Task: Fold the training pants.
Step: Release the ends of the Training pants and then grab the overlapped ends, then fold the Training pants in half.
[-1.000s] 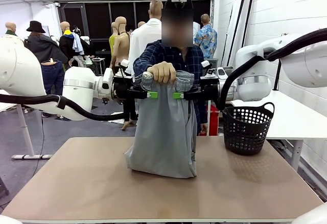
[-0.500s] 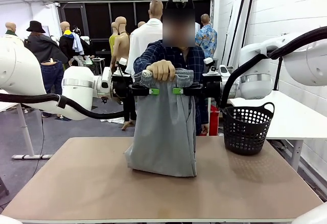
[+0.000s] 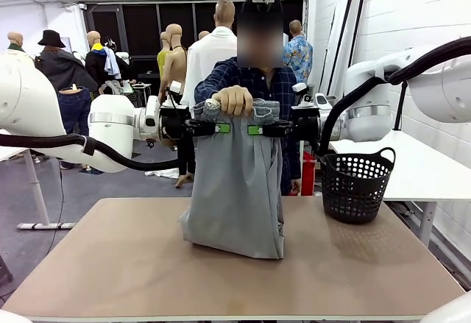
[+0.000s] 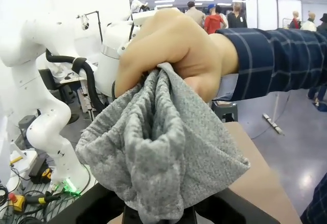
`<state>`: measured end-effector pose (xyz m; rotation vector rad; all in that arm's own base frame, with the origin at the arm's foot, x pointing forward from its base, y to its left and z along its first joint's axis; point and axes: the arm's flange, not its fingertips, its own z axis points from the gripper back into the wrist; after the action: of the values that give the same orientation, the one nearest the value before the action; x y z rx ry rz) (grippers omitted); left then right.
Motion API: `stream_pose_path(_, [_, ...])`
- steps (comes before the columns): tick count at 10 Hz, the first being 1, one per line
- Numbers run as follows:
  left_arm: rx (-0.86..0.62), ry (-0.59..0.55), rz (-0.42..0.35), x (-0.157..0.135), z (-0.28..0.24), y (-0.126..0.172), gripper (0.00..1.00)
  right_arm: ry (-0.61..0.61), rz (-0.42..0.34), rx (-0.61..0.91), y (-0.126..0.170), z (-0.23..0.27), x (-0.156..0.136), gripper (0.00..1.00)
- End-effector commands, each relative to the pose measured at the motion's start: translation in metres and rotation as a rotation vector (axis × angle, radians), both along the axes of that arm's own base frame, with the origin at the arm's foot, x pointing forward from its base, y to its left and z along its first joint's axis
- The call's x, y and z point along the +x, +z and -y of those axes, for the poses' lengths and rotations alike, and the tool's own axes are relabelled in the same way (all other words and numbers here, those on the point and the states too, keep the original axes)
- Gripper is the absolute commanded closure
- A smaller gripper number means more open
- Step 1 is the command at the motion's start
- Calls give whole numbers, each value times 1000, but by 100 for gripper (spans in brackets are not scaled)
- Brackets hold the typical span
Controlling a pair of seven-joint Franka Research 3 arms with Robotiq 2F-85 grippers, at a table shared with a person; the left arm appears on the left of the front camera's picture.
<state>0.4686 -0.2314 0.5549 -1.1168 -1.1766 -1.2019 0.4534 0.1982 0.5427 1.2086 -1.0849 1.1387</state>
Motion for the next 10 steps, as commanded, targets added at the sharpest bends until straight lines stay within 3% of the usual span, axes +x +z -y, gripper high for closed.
stream_pose_path(1, [-18, -21, -23, -2, -1, 4, 100, 19, -37, -36, 1, -2, 8, 100])
stream_pose_path(4, [43, -40, -109, 8, 2, -4, 100, 23, -42, -38, 0, -2, 13, 100])
stream_pose_path(5, [224, 121, -195, 30, 6, -5, 100, 0, -25, -49, -1, 0, 15, 100])
stream_pose_path(6, [29, -11, -67, 1, 0, -10, 100, 9, -20, -28, -7, 1, 3, 100])
stream_pose_path(10, [29, -11, -67, 1, 0, -10, 100, 9, -20, -28, -7, 1, 3, 100])
